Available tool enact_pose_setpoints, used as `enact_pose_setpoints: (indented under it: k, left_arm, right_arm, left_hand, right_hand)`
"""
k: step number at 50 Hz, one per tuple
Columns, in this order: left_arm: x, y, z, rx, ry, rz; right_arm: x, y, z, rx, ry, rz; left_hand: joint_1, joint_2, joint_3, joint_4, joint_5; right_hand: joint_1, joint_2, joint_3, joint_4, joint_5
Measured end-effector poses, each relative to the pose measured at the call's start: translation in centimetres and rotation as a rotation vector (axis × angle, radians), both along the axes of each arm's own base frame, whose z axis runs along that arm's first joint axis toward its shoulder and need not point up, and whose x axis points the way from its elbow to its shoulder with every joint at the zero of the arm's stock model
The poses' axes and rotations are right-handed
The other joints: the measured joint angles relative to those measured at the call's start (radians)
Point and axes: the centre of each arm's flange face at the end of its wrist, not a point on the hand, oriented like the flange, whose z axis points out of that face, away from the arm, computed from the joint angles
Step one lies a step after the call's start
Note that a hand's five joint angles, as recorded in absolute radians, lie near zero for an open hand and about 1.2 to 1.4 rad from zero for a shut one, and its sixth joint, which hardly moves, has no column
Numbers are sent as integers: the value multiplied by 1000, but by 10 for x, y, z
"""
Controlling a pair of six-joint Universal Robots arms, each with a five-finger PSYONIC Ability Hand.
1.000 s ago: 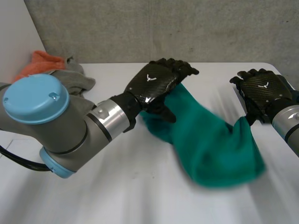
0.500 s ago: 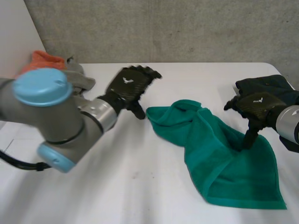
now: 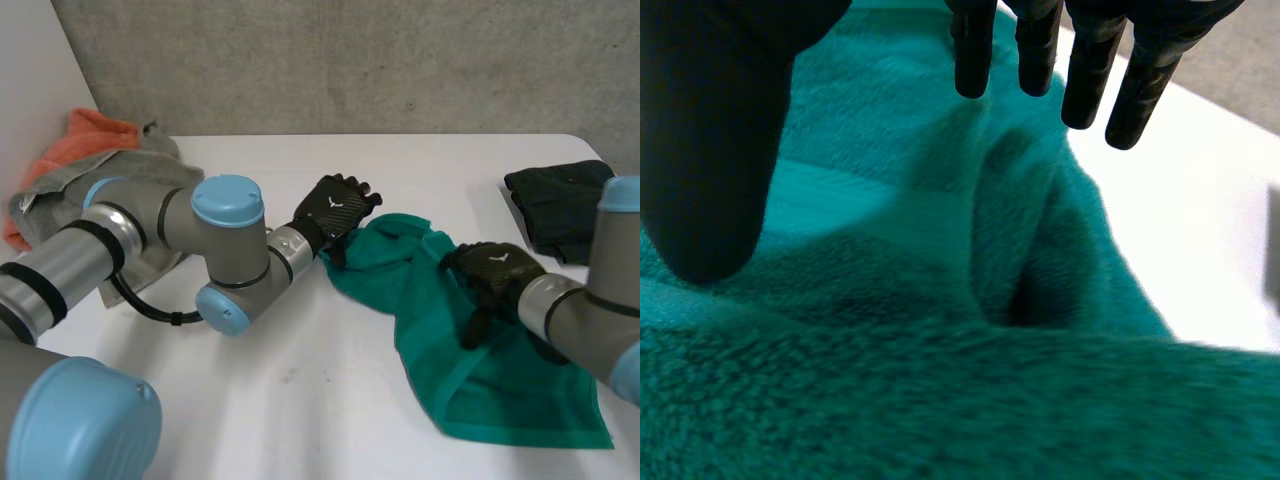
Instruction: Fold the laundry.
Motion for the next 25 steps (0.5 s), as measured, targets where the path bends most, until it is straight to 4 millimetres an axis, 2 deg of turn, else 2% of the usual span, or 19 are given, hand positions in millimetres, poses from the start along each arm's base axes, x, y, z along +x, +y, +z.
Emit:
enact_pose_setpoints:
  k: [4, 5, 6, 7, 8, 10, 11, 12, 16, 19, 20, 21, 25]
  left_arm:
    - [-2, -4, -6, 2, -5, 7]
    - [-3, -6, -12, 0, -12, 15]
    - [-3, -6, -14, -2, -15, 17]
    - [-3, -7, -15, -3, -17, 18]
    - [-3, -7, -18, -6, -23, 20]
    - [-4, -8, -21, -12, -31, 22]
    - [-4, -8, -21, -12, -31, 22]
    - [-4, -8, -23, -26, -41, 24]
    - [-6, -10, -19, -76, -43, 44]
    - [-7, -20, 1, -169, -6, 99]
    - [-7, -20, 1, -169, -6, 99]
    - [-6, -29, 20, -235, 35, 140]
    - [7, -51, 77, -380, 146, 244]
  right_arm:
    - [6, 1, -8, 8, 11, 1]
    - [10, 2, -16, 10, 21, -1]
    - [12, 1, -19, 7, 26, -4]
    - [12, 0, -20, 3, 28, -5]
    - [14, -1, -22, -5, 30, -8]
    - [15, -3, -23, -22, 32, -13]
    - [15, -3, -23, -22, 32, -13]
    - [16, -7, -22, -52, 30, -16]
    - [19, -17, -15, -127, 21, -14]
    - [24, -32, 2, -234, 29, 2]
    - [24, -32, 2, -234, 29, 2]
    - [27, -41, 15, -308, 48, 13]
    - [32, -62, 51, -485, 103, 16]
  left_hand:
    - [72, 56, 54, 52, 52]
    - [310, 263, 269, 265, 259]
    - [421, 366, 370, 367, 358]
    - [421, 366, 370, 367, 358]
    - [576, 530, 532, 517, 506]
    - [724, 664, 666, 665, 652]
    - [724, 664, 666, 665, 652]
    - [864, 853, 852, 854, 828]
    - [864, 887, 886, 889, 833]
    - [864, 887, 886, 889, 833]
    - [864, 887, 886, 889, 833]
    - [864, 887, 886, 889, 833]
    - [864, 887, 886, 889, 833]
  right_hand:
    - [0, 0, 0, 0, 0]
    - [12, 21, 23, 11, 12]
    - [71, 97, 89, 69, 71]
    - [185, 222, 225, 183, 176]
    - [313, 366, 365, 342, 323]
    - [599, 735, 704, 689, 651]
    - [599, 735, 704, 689, 651]
    - [734, 901, 890, 870, 828]
    - [774, 957, 969, 952, 908]
    - [776, 957, 969, 952, 910]
    - [776, 957, 969, 952, 910]
    - [774, 957, 969, 952, 910]
    - [783, 957, 969, 952, 910]
